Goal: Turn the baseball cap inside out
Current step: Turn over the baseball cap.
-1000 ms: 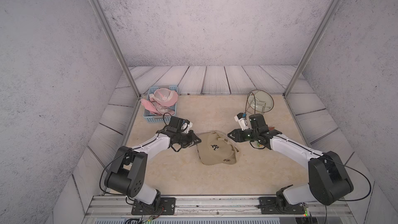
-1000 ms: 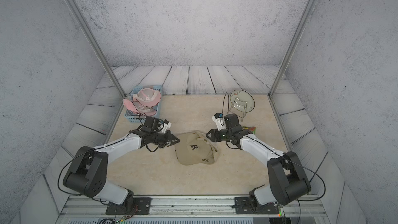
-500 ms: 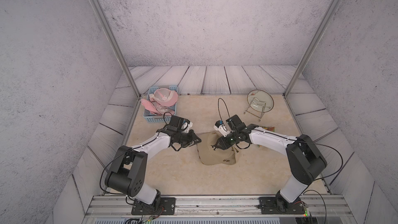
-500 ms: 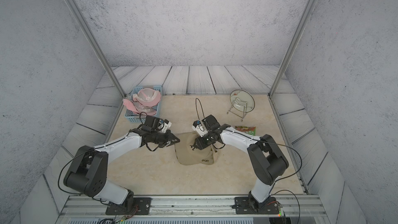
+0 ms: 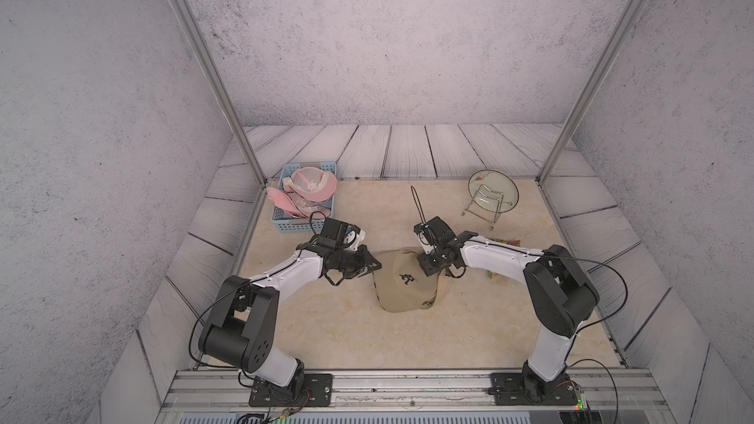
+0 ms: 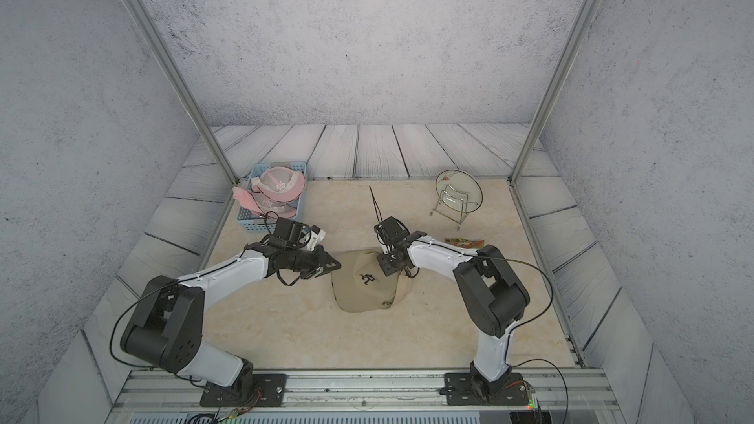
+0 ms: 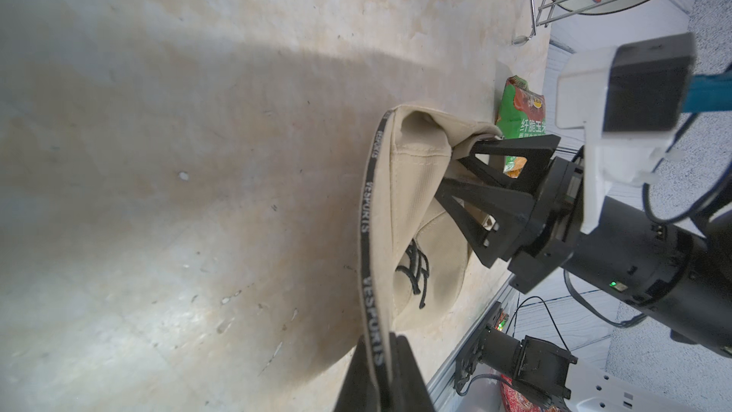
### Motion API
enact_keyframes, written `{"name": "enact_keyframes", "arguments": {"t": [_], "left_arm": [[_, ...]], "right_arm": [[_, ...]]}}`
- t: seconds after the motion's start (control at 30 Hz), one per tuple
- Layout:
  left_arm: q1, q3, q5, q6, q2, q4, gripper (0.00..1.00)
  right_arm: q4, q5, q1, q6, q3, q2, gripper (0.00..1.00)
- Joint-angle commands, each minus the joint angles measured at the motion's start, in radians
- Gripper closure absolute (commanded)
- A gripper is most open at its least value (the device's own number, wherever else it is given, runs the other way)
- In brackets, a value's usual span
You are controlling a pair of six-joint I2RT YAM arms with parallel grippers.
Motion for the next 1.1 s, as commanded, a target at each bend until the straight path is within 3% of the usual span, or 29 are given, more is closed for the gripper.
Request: {"name": "enact_keyframes", "arguments": {"t": [0.0,0.13,0.37,0.47,0.6,0.67,0.93,1.07], "left_arm": [[-0.005,0.019,-0.035,0.038,0.013,-0.024,1.0],[-0.005,0.019,-0.033,0.038,0.017,-0.022,1.0],[-0.005,0.016,-0.033,0.032,0.011,-0.017,1.0],[-0.005,0.014,-0.036,0.027,0.005,-0.012,1.0],[-0.005,0.007,-0.046,0.019,-0.002,-0.008,1.0],[-0.005,0.003,-0.058,0.013,-0.01,-0.007,1.0],[0.02,-0.029,-0.14,-0.04,-0.059,-0.003,1.0],[0.056,-0.055,-0.181,-0.063,-0.099,-0.014,1.0]], "right_arm": [[-0.053,0.108,0.002,0.007,0.026,0.048,0.47],[-0.045,0.02,0.002,-0.001,0.02,0.058,0.47],[-0.024,-0.203,0.001,-0.007,0.018,0.074,0.56],[-0.02,-0.235,0.0,0.001,0.018,0.076,0.65],[-0.014,-0.253,-0.01,0.017,0.01,0.047,0.94],[0.01,-0.294,-0.023,0.029,-0.011,0.003,1.0],[0.145,-0.582,-0.132,0.094,-0.121,-0.212,1.0],[0.262,-0.642,-0.225,0.188,-0.207,-0.298,1.0]]}}
